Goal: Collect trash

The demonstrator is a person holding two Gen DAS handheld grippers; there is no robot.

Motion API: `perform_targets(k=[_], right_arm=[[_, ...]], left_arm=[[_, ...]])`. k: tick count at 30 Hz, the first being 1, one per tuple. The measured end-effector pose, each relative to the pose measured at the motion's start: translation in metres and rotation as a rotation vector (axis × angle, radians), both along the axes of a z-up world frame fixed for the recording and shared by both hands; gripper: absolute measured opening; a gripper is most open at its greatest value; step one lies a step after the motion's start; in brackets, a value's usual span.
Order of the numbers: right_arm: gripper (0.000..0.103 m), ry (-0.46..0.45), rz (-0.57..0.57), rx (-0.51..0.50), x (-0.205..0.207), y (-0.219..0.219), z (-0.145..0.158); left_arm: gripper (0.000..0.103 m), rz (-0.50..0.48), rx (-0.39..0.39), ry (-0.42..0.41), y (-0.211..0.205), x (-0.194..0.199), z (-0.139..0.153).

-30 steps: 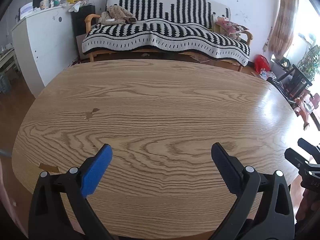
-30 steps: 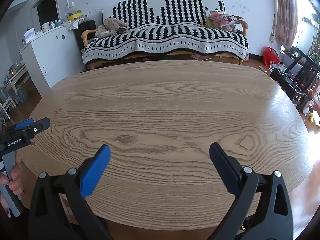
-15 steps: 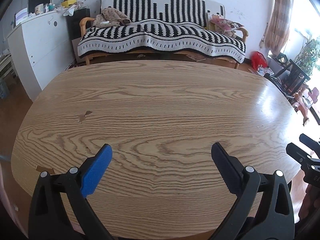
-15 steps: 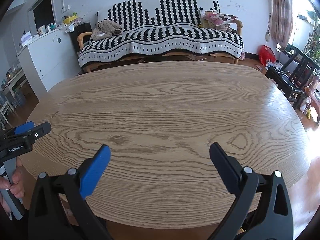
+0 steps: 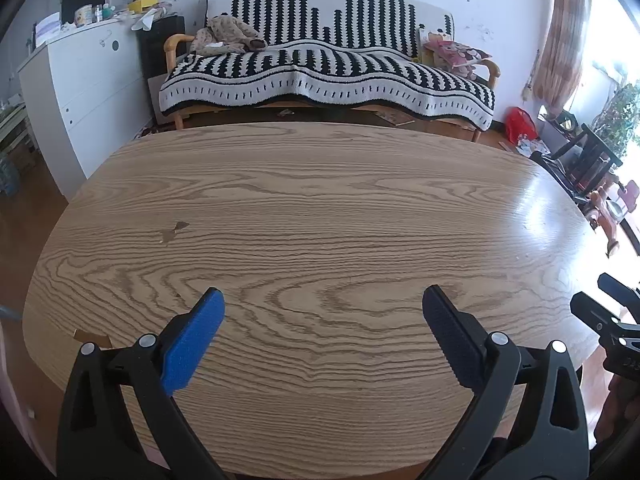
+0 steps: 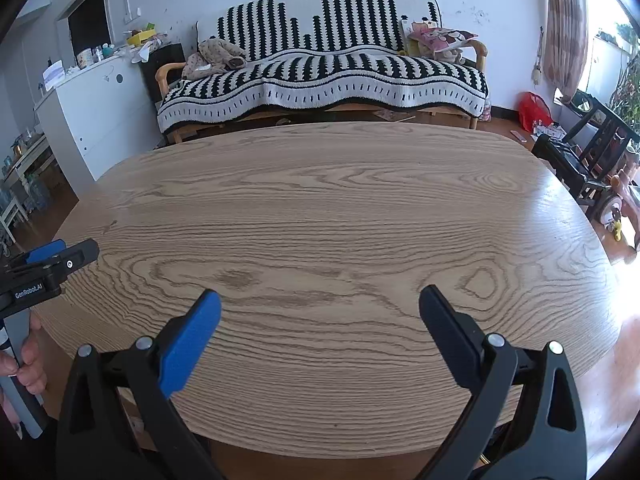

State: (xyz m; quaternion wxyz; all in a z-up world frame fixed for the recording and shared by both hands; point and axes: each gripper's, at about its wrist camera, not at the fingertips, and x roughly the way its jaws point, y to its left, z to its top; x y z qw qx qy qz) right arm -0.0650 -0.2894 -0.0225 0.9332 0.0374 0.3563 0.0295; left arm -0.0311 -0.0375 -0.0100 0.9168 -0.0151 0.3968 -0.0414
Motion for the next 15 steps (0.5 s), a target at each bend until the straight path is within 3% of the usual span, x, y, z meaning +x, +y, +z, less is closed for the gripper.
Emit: perform_targets(k=[15], right_arm=[[0.096,0.0,0.002,-0.002,-0.0002,-0.0001,-0.0007]], left_arm=[[0.096,0.0,0.0,0.001,0.001,0.0007,-0.0001]])
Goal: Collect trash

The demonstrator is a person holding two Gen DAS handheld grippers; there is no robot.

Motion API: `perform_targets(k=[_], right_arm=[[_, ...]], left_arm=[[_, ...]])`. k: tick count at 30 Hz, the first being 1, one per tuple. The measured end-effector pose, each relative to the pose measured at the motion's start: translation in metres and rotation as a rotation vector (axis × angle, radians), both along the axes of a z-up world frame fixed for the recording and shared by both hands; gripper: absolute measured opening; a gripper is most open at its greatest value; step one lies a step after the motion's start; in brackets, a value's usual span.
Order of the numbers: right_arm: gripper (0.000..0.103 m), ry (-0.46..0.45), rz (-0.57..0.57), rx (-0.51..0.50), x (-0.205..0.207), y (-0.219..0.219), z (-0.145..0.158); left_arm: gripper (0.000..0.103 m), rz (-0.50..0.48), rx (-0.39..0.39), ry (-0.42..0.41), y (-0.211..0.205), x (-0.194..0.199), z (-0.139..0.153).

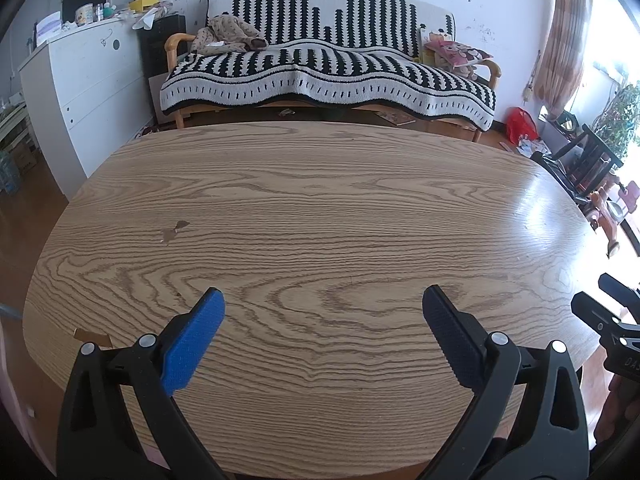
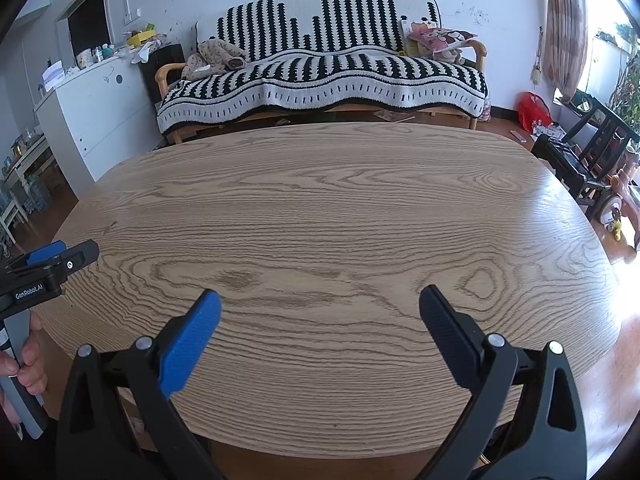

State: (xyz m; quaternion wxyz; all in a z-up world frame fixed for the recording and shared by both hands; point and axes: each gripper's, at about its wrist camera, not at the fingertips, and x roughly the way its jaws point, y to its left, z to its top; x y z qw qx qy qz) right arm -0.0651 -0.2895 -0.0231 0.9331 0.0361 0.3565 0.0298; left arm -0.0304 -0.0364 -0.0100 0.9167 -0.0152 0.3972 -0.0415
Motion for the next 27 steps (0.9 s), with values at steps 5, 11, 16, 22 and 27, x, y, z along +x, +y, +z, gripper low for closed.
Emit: perform_targets(k=[5,11,16,22,27], right_arm=[[0.096,0.0,0.0,0.001,-0.0001,0.0001,0.0002],[0.096,-0.001,0.0,0.001,-0.0003,-0.0006,0.0008],[0.096,-0.001,-0.001,0.001,-0.0002,-0.0002,0.0012],[0.096,0.0,-0.001,0.0,0.0,0.0001,0.0013],[0.096,-0.002,-0.001,-0.001,-0.0003,-0.0002,0.0013]], left_arm=[[0.096,0.001,0.001,0.0,0.0002,-0.0004,0.0001],[0.096,0.004,-0.001,0.001,0.0021,-0.0003,-0.0014],[0.096,0.004,-0.001,0.002,0.0018,-0.0006,-0.0013],[0.096,0.004,-0.001,0.002,0.0021,-0.0003,-0.0011],[0.096,0.005,0.0,0.002,0.0028,0.0001,-0.0017]])
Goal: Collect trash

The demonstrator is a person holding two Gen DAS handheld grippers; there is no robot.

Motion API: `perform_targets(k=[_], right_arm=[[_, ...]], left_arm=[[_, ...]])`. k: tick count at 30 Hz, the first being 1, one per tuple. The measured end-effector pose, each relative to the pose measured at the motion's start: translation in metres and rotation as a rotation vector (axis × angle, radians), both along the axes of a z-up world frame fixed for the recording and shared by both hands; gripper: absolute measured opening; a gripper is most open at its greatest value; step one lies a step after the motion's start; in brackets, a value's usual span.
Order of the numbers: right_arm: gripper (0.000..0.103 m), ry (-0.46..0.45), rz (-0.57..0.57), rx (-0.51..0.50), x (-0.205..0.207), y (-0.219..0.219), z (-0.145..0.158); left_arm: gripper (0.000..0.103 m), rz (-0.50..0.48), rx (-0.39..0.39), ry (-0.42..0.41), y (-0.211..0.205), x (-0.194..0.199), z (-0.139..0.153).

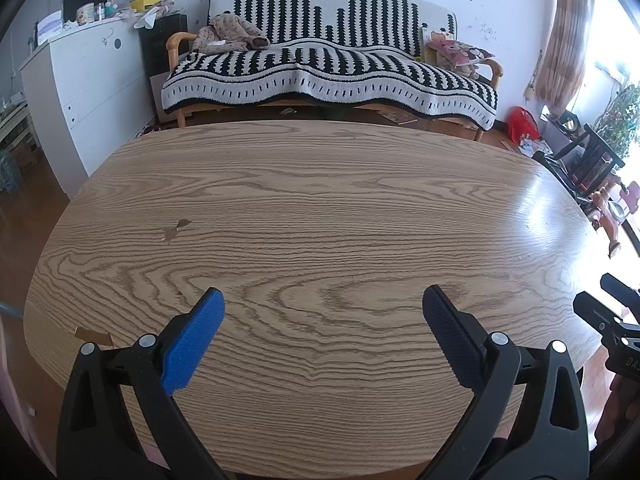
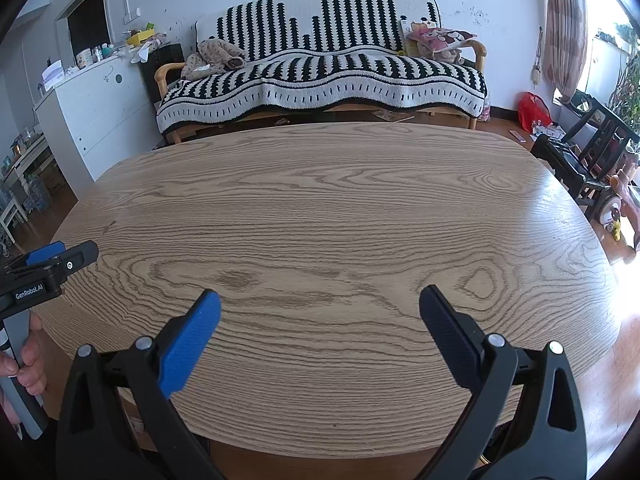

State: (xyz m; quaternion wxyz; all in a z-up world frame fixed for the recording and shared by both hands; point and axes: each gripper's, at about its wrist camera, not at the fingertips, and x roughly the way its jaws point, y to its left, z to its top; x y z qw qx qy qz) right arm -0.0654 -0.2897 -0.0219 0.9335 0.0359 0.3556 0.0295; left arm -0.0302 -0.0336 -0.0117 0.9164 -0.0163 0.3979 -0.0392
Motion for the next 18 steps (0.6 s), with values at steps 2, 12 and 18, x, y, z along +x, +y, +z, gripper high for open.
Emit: perform_targets(k=[2,12,18], right_arm=[[0.096,0.002,0.0,0.0,0.0,-0.0006,-0.0001],[0.096,0.001,0.0,0.0,-0.0004,-0.0007,0.0003],[0.096,0.002,0.001,0.0,-0.0003,-0.0005,0.0003]], left_arm=[[0.096,0.0,0.0,0.0,0.0003,0.0002,-0.0001],[0.096,0.0,0.0,0.0,0.0007,0.0009,0.0004],[0.096,0.0,-0.001,0.002,0.0012,0.0006,-0.0003]])
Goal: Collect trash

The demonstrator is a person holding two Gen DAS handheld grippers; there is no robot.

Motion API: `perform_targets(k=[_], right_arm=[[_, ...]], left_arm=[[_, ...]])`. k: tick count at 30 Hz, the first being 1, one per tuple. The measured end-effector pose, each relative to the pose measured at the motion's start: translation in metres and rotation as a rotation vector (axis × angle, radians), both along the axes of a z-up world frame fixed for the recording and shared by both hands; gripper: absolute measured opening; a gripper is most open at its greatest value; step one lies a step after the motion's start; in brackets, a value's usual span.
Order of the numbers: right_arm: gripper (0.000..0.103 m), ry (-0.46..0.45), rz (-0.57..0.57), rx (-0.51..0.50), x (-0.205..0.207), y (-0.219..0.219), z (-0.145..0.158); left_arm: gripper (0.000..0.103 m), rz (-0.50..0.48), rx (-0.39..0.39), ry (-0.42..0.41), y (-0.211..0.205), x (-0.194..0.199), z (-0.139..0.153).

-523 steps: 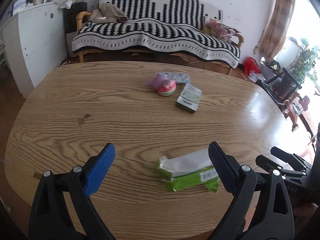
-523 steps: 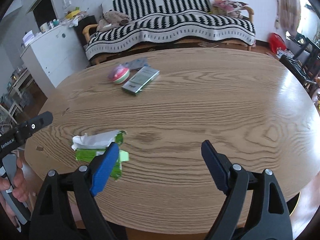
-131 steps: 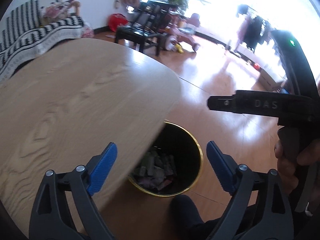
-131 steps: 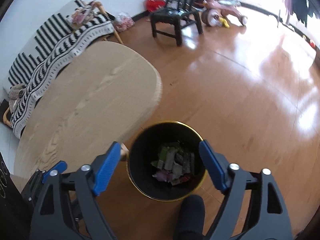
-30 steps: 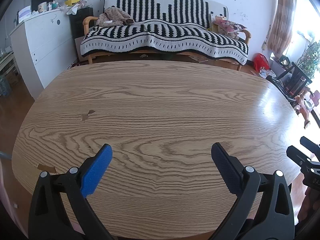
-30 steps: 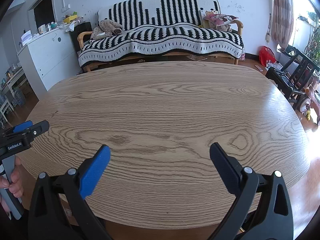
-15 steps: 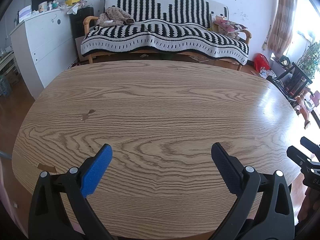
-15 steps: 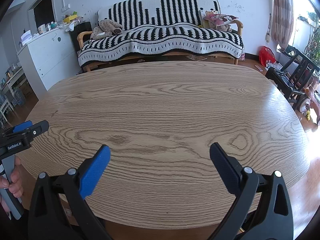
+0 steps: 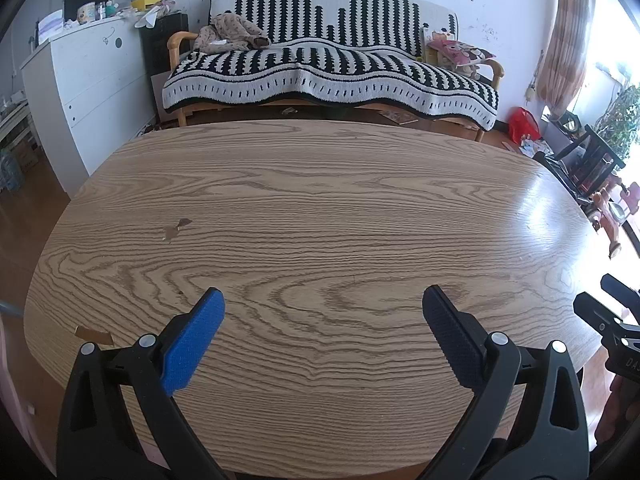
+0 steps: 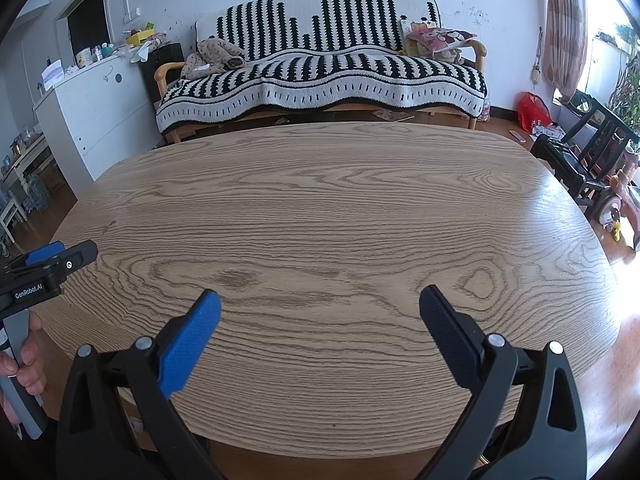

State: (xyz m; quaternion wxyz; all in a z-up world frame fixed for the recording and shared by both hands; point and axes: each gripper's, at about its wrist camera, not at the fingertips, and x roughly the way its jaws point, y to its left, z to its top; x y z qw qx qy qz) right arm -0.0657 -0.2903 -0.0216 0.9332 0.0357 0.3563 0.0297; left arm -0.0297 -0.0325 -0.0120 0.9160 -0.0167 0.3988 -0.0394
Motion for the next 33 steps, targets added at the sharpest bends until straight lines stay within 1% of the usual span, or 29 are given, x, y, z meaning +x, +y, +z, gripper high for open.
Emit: perform_targets(k=[9,17,21,33], right_arm=[[0.096,0.002,-0.001,0.001,-0.0001,-0.0002,-0.001],[0.096,-0.001,-0.002,0.001,0.0,0.0009,-0.0015],[0.096,-0.001,-0.003,0.002,-0.0006,0.0002,-0.0018],[0.096,0.006,0.002,-0.004,-0.0027,-0.0015,-0.0057]], left_arm=[[0.096,0.002,-0.001,0.001,0.0013,-0.0005,-0.0007],[0.096,0.01,0.0,0.012,0.0059,-0.0043,-0.0085],[0.096,0.015,-0.006,0.018,0.005,-0.0041,-0.0065],[0.096,0.005,0.023,-0.001,-0.0025,-0.0104,-0.0026]])
